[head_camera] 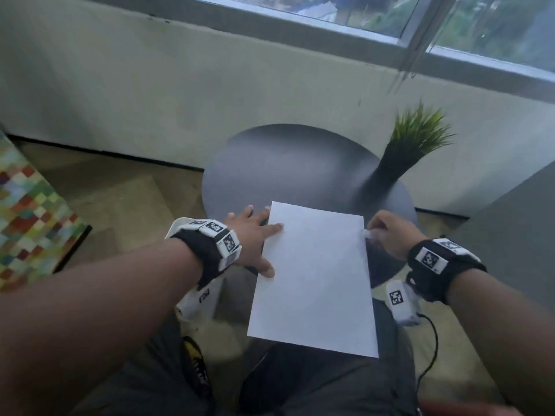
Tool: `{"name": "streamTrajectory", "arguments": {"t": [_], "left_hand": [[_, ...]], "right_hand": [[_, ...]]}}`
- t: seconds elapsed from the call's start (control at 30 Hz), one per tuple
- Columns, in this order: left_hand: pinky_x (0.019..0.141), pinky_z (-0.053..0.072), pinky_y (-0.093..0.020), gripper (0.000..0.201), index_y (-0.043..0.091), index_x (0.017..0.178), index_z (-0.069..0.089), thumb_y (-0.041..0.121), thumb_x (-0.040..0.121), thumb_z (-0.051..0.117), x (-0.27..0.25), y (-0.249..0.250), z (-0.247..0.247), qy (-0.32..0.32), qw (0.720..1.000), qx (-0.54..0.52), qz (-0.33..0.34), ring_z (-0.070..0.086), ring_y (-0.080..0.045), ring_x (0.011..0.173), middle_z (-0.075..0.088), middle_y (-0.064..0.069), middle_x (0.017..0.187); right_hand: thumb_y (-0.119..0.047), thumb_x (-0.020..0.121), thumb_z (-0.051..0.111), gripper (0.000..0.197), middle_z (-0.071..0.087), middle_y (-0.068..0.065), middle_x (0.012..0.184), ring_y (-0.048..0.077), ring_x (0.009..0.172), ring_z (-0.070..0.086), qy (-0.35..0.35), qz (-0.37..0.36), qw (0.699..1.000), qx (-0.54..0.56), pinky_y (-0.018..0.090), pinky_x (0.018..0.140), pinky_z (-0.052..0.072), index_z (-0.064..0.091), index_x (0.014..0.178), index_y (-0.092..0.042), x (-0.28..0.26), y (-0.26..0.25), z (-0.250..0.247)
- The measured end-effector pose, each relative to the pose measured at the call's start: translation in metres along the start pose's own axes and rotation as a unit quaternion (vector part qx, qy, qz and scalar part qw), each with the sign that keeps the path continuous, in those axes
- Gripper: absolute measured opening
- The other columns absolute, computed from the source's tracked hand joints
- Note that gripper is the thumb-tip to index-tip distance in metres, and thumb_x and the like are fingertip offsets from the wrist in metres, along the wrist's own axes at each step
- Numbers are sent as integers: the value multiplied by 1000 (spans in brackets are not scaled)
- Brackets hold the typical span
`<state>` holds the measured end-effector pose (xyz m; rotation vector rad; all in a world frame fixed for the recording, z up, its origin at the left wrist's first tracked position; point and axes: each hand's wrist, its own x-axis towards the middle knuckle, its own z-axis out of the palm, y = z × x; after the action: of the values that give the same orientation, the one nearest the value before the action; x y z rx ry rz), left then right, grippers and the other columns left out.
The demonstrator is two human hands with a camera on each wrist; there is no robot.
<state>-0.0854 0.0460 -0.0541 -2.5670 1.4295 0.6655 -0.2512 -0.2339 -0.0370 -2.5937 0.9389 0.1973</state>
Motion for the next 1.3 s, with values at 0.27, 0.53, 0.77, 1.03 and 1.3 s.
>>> {"name": "streamTrajectory", "arguments": {"t": [0.27, 0.53, 0.77, 1.03, 1.3], "left_hand": [[98, 42, -39, 36, 27, 101, 61, 58, 83, 67, -50, -32, 25, 185, 947, -202, -166, 45, -25, 119, 47, 0, 117], [63, 58, -35, 47, 5, 107, 67, 51, 94, 64, -71, -14, 25, -58, 755, -626, -188, 75, -30, 71, 77, -13, 85], [53, 42, -18, 26, 26, 70, 63, 21, 95, 67, -67, -10, -7, 192, 856, -475, -66, 57, -5, 56, 63, 13, 62], [70, 50, -29, 10, 26, 90, 79, 26, 94, 70, -62, -7, -72, 333, 720, -607, 54, 63, -8, 72, 74, 9, 80], [80, 61, -48, 16, 47, 99, 75, 51, 87, 65, -62, 14, -68, 408, 713, -567, 61, 73, -26, 86, 77, 5, 89]], "right_hand": [[-32, 89, 61, 17, 66, 5, 105, 27, 97, 60, -8, 15, 999, -45, 32, 78, 43, 64, 94, -16, -38, -10, 16], [-33, 83, 66, 18, 60, 0, 97, 14, 81, 56, -38, -84, 996, -2, 26, 71, 39, 64, 101, -30, -53, -44, 40], [-48, 83, 66, 39, 63, -6, 96, 15, 86, 62, -21, -25, 990, 138, 31, 78, 49, 48, 113, -30, -45, -44, 29], [-24, 90, 66, 27, 53, 3, 58, 15, 50, 49, 106, -67, 906, 404, 27, 51, 41, 59, 71, -6, -51, -57, -30], [-21, 95, 58, 18, 62, 0, 86, 13, 78, 57, 319, -258, 887, 211, 15, 72, 43, 73, 103, -13, -74, -81, -43]]}}
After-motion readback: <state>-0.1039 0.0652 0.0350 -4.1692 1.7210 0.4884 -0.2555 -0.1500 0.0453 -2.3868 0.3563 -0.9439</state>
